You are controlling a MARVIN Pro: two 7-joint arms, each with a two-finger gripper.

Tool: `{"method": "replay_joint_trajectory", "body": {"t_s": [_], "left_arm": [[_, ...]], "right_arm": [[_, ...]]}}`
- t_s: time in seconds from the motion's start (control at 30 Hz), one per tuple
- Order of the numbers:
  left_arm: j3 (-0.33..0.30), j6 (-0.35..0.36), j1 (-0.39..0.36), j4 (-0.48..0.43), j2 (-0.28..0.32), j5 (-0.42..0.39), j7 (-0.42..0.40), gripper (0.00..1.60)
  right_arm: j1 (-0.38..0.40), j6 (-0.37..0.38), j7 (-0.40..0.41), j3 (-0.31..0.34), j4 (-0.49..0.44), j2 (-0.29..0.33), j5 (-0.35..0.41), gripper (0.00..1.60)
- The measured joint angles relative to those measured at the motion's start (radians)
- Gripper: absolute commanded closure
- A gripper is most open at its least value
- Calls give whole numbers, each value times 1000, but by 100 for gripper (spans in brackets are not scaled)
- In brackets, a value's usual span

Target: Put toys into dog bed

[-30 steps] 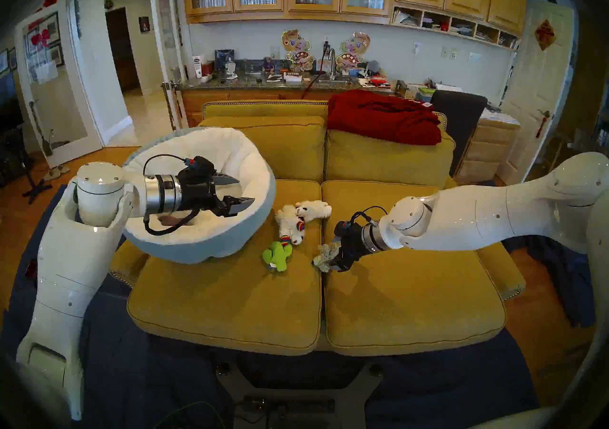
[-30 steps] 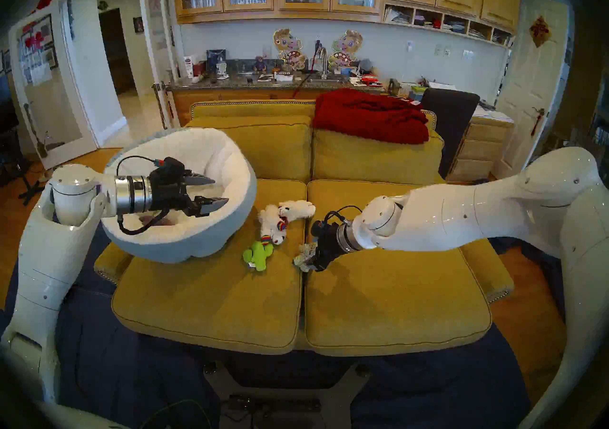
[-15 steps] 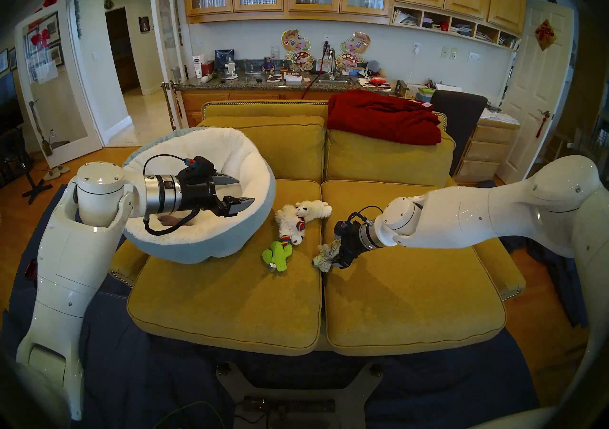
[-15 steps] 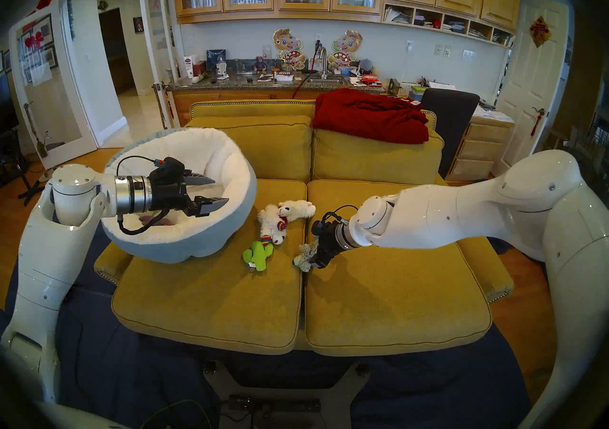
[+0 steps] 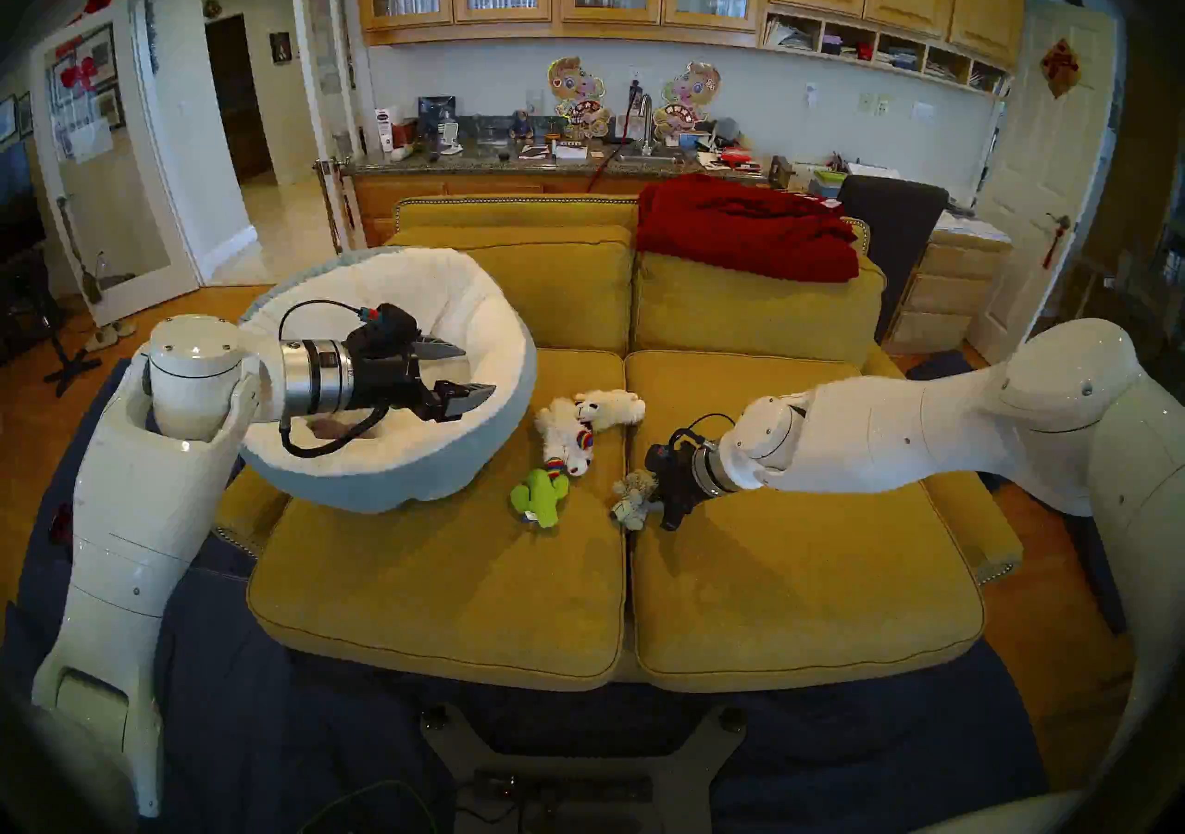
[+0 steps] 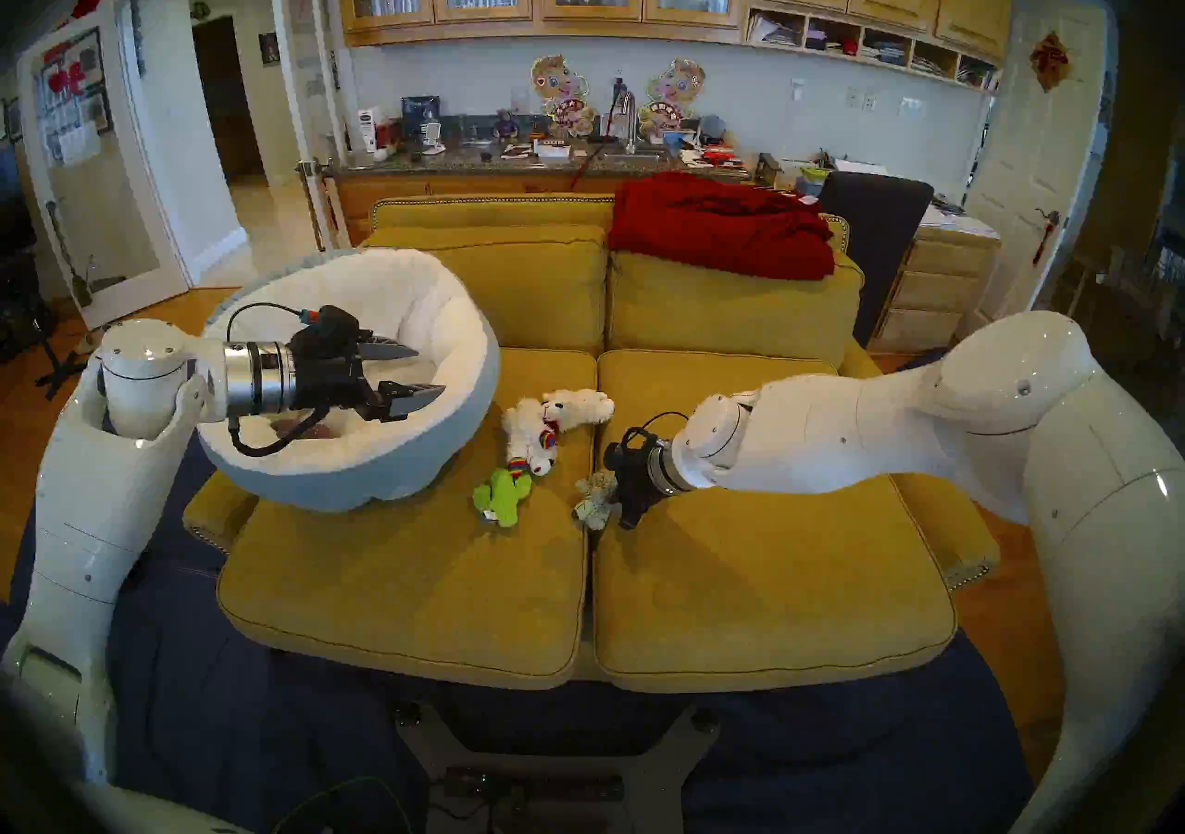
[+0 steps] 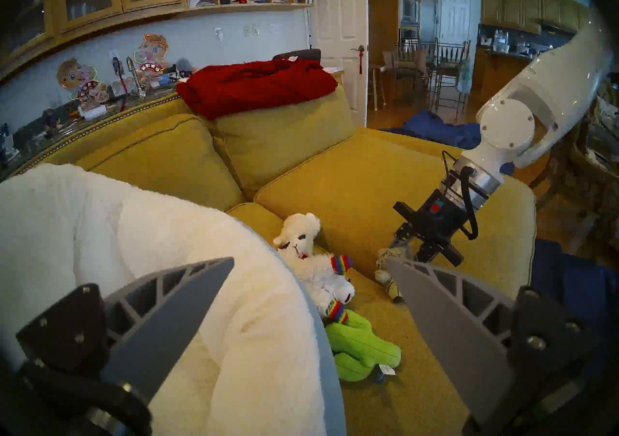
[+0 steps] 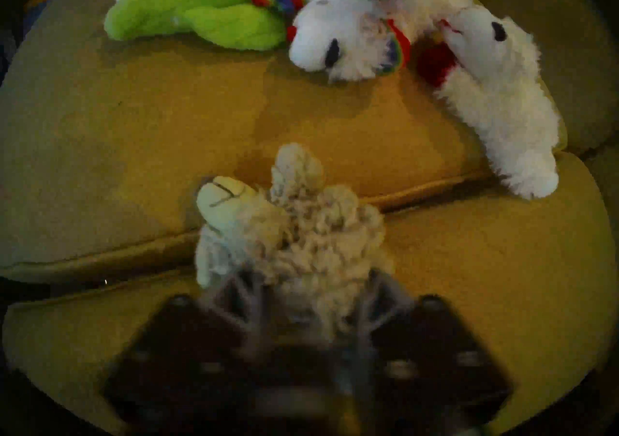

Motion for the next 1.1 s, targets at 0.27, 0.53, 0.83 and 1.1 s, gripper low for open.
{"method": "replay_joint_trajectory", "body": {"t_s": [0.27, 0.53, 0.83, 1.1], "left_arm": [[0, 0, 0, 0, 0, 0, 0, 0], [0, 0, 0, 0, 0, 0, 0, 0], [0, 0, 1, 0, 1, 1, 0, 0], [0, 0, 2, 0, 2, 1, 0, 0]], "right_arm": [[23, -15, -25, 1, -93, 40, -14, 160], [75, -33, -34, 21, -201, 124, -25, 160], [141, -58, -37, 73, -290, 229, -38, 160], [194, -77, -24, 110, -392, 313, -48, 160]]}}
